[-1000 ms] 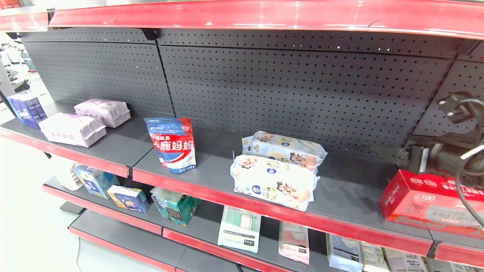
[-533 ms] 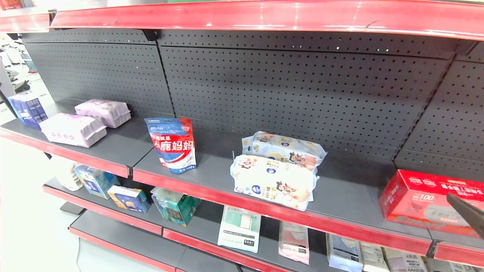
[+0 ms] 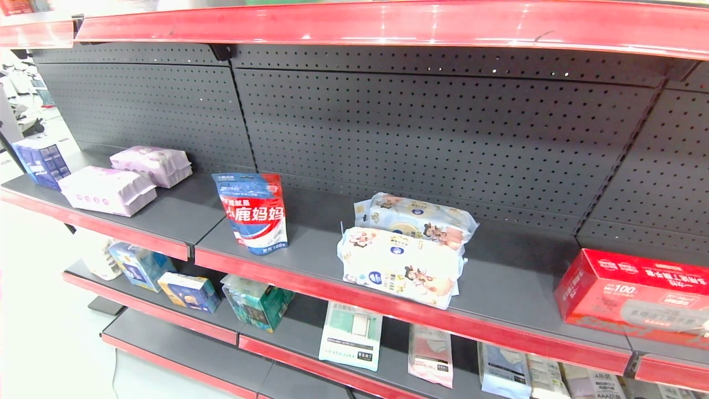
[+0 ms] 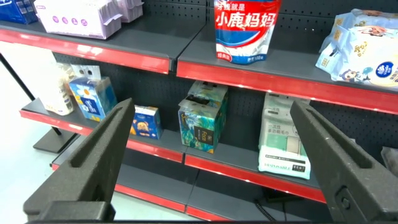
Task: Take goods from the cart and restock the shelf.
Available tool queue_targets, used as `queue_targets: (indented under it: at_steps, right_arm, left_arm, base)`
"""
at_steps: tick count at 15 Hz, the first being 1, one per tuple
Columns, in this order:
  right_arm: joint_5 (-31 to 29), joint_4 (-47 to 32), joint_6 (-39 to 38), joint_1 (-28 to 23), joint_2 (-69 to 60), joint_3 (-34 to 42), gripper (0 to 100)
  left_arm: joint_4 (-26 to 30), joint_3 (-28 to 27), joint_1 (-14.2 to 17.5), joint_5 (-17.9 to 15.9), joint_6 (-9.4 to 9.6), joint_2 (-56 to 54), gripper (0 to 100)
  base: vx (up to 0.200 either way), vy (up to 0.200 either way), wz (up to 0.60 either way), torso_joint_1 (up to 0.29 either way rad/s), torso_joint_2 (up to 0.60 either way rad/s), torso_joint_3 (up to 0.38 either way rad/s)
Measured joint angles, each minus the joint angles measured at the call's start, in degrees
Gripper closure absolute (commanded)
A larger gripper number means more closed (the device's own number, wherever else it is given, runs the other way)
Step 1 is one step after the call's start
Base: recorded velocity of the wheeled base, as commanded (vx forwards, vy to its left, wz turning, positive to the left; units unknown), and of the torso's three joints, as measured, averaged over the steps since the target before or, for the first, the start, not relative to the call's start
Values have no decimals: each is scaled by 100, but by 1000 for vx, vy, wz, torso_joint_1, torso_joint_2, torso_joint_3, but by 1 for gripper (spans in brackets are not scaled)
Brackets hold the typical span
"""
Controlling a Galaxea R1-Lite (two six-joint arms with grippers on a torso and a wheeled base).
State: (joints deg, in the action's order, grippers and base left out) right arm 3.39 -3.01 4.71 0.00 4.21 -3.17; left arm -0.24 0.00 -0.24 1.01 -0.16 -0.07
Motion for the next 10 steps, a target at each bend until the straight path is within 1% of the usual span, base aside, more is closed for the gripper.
queue_targets:
  at_steps: [3,4,6,7,8,10]
  right_arm:
    - [-74,80,-28,2,-327,72,0]
    - [-105,277,152,2,-374,116,0]
    - [-79,423,-13,0,-416,196,0]
    - [-83,568,65,0,-425,240,0]
    - [-121,594,38,0,-428,271,0]
    - [-349,269,-206,0,-430,296,0]
  left_arm:
    - [0,0,-2,2,0,0,0]
    - [2,0,-2,0,0,0,0]
    - [2,0,-2,-30,0,0,0]
    - [0,0,-2,-26,-2,0,0]
    - [2,0,-2,-26,0,0,0]
    - [0,0,-2,-26,0,0,0]
  base:
    - [0,0,0,0,0,0]
    - [0,0,0,0,0,0]
    - [0,0,0,0,0,0]
    - [0,0,0,0,0,0]
    - [0,0,0,0,0,0]
    - [0,0,0,0,0,0]
